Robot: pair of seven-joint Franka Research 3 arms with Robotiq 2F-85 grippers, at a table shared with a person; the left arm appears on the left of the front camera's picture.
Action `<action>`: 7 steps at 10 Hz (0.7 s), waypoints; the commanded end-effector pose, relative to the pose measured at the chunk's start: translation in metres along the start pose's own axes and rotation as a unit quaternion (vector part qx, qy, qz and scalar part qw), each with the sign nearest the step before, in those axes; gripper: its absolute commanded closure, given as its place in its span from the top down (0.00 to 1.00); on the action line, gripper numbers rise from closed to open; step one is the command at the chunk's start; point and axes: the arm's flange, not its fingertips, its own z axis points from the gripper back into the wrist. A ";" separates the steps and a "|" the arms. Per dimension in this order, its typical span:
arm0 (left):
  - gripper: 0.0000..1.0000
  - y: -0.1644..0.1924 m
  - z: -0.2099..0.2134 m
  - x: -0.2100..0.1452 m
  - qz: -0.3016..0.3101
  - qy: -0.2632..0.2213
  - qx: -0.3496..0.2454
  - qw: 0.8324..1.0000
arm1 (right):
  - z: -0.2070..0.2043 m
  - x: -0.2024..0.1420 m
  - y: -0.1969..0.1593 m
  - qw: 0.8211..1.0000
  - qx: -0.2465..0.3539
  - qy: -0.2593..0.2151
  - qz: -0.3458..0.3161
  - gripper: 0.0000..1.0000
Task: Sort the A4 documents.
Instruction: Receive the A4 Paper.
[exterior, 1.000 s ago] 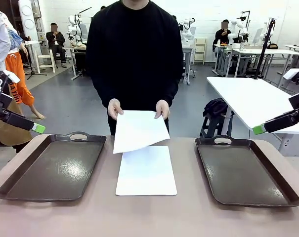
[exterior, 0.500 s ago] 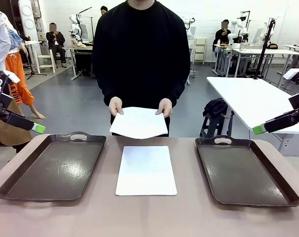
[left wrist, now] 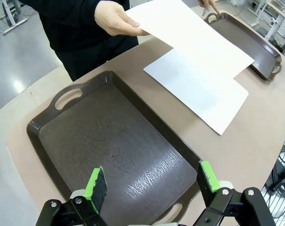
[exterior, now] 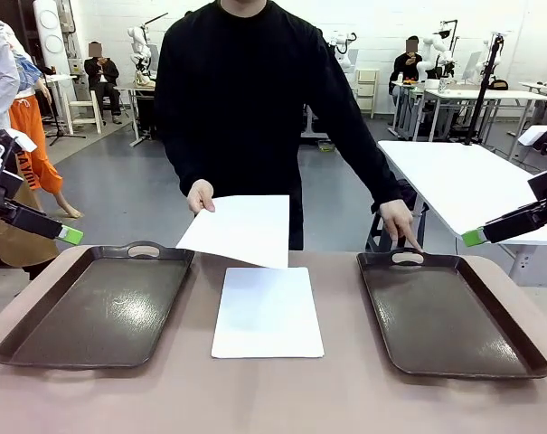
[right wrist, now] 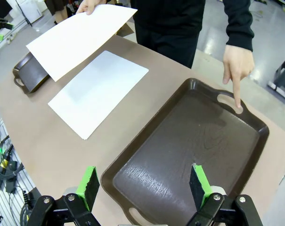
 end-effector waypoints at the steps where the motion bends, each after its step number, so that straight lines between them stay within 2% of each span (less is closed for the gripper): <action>1: 1.00 0.002 -0.002 -0.002 -0.007 -0.003 -0.008 1.000 | 0.000 -0.001 -0.001 1.000 0.010 -0.005 0.003 1.00; 7: 1.00 0.002 -0.002 -0.002 -0.007 -0.003 -0.008 1.000 | 0.000 -0.001 -0.001 1.000 0.010 -0.005 0.003 1.00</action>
